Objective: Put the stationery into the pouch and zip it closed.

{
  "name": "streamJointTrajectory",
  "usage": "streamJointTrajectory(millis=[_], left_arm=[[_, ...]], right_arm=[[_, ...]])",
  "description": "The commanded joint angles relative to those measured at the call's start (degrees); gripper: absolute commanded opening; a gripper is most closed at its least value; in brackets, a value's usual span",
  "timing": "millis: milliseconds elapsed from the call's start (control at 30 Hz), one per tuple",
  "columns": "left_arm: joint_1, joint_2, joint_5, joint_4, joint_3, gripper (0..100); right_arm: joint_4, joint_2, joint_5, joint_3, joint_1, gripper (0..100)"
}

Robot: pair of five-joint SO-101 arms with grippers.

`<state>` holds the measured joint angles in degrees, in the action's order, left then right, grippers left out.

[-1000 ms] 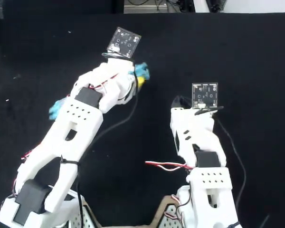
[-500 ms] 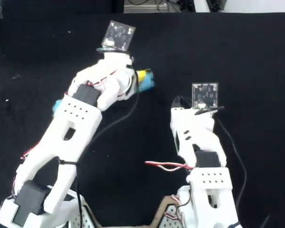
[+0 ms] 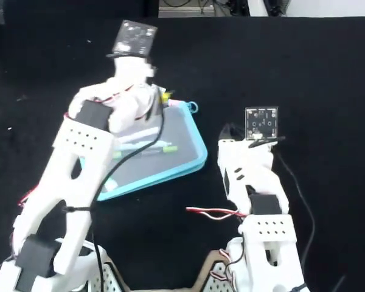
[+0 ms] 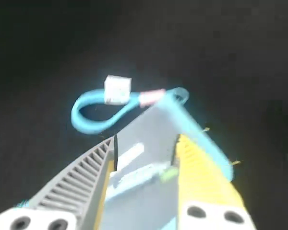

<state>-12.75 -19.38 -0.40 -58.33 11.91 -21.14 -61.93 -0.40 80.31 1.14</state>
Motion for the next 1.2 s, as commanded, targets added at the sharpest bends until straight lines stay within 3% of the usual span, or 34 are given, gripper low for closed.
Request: streamJointTrajectory(millis=[0,400,800,967,1167], left_arm=[[6.55,-7.12,0.26,-7.56,0.66,17],[25.45,-27.69,0.26,-8.97,27.12,17],[27.30,-47.91,0.18,-8.88,43.82,16],[27.30,-56.88,0.18,-8.88,49.54,7],[27.03,-68.57,0.18,-9.49,54.64,9]], right_arm=[[1.49,-1.45,0.62,-0.48,0.18,1.2],[1.58,-1.45,0.62,-0.92,0.62,1.4],[0.88,-1.54,0.53,-3.82,1.23,1.2],[-8.79,-8.40,0.26,-3.91,0.18,1.2],[-26.64,-28.35,0.62,-3.03,0.26,1.2]])
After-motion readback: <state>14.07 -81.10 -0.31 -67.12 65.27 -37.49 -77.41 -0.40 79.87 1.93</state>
